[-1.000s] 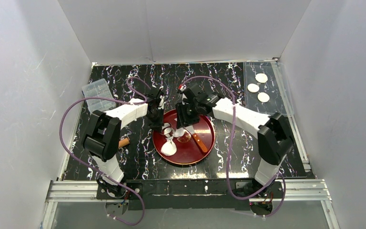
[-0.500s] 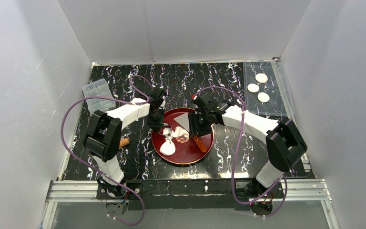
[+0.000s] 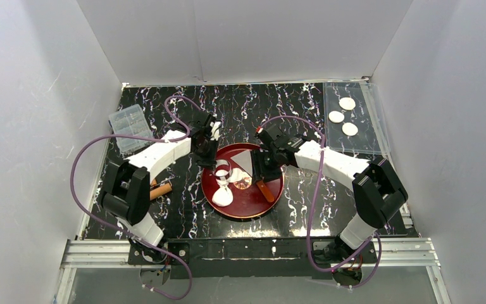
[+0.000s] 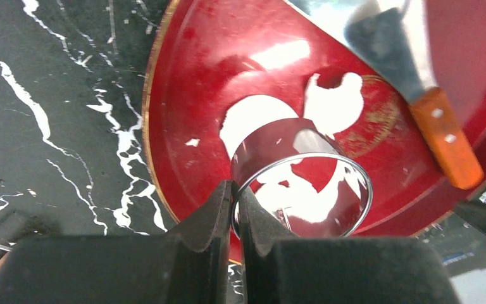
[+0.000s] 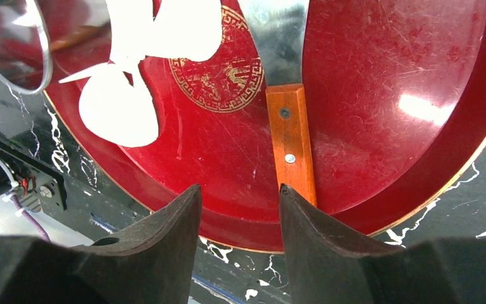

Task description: Roll out the dumpling wrappers from the dough

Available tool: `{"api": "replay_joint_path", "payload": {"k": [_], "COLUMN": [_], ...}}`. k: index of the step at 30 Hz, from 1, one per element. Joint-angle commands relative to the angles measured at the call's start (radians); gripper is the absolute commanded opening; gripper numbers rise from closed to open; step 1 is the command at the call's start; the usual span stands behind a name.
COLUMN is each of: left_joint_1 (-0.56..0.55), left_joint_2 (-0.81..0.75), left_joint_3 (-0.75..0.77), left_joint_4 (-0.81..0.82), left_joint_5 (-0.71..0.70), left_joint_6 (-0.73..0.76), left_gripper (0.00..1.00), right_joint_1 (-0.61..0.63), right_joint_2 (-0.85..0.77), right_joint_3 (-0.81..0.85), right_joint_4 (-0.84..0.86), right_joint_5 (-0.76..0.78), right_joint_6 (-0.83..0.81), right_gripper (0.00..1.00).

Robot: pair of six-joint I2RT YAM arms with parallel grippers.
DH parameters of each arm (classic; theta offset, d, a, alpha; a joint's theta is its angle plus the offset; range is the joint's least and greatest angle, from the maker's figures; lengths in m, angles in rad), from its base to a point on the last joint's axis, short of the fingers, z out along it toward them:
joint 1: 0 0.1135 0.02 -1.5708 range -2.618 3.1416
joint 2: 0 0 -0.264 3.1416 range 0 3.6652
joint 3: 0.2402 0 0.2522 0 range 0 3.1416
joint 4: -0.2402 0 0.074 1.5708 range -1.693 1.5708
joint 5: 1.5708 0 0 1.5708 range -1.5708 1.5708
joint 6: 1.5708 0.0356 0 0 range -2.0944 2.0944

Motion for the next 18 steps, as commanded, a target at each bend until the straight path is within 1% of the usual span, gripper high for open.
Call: {"api": "replay_joint_path", "payload": {"k": [1, 4, 6, 10, 12, 14, 16, 18], "left_joint_1": [-0.003, -0.004, -0.006, 0.018, 0.073, 0.137, 0.215, 0.312], "left_joint_2": [-0.08, -0.099, -0.103, -0.096, -0.094, -0.101, -0.121, -0.146], "left_joint_3": [0.008, -0.001, 0.002, 0.043, 0.067, 0.074, 0.059, 0.032], "left_joint_4": [-0.008, 0.0, 0.0, -0.028, -0.043, -0.063, -0.068, -0.054], "left_joint_5": [0.118, 0.146, 0.155, 0.109, 0.079, 0.004, -0.052, -0.07], "left_joint_6": [0.027, 0.031, 0.032, 0.022, 0.014, 0.012, 0.009, 0.009], "left_gripper": [0.0, 0.0, 0.0, 0.0, 0.0, 0.0, 0.0, 0.0], "right_joint_1": [-0.005, -0.006, -0.005, 0.0, 0.015, 0.038, 0.06, 0.064], "right_joint_2": [-0.011, -0.001, 0.011, 0.035, 0.044, 0.053, 0.072, 0.103], "right_joint_3": [-0.014, -0.008, 0.007, 0.029, 0.033, 0.037, 0.038, 0.045], "right_joint_4": [-0.006, -0.021, -0.055, -0.095, -0.117, -0.143, -0.167, -0.193], "right_joint_5": [0.012, 0.028, 0.068, 0.109, 0.133, 0.173, 0.203, 0.233], "right_joint_6": [-0.001, 0.0, 0.002, -0.022, -0.032, -0.037, -0.033, -0.02], "right_gripper": [0.55, 0.56, 0.56, 0.55, 0.55, 0.55, 0.55, 0.56]}}
